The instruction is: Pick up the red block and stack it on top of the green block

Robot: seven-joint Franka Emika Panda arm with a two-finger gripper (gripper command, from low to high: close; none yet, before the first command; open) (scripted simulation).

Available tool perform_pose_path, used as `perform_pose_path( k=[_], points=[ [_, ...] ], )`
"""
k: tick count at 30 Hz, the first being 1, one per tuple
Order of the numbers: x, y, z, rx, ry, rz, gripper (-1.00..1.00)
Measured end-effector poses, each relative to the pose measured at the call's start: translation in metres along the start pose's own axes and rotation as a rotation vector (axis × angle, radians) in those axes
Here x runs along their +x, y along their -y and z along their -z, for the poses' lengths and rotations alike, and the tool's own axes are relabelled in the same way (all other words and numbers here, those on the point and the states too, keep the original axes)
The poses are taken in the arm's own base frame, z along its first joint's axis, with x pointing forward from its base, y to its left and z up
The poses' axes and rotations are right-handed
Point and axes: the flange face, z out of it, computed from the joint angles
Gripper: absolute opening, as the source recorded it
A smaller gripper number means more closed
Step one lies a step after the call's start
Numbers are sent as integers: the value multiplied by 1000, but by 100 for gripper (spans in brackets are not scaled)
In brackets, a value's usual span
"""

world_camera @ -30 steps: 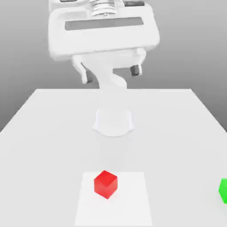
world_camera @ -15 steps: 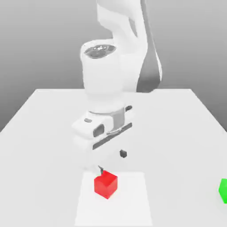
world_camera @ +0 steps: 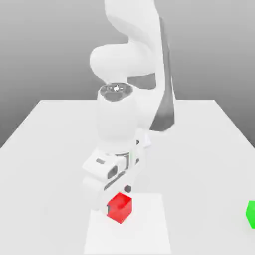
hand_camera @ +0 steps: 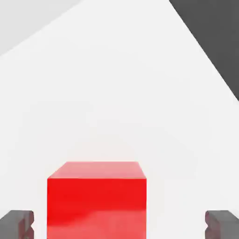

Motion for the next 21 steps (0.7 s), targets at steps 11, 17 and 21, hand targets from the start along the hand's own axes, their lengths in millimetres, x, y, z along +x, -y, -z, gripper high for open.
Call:
perform_pose_path(
  k=[11, 17, 21],
  points=[
    [-6, 2, -21, 8, 12, -4, -100],
    [1, 0, 8, -1, -1, 1, -100],
    [2, -1, 25, -2, -3, 0, -100]
  ],
)
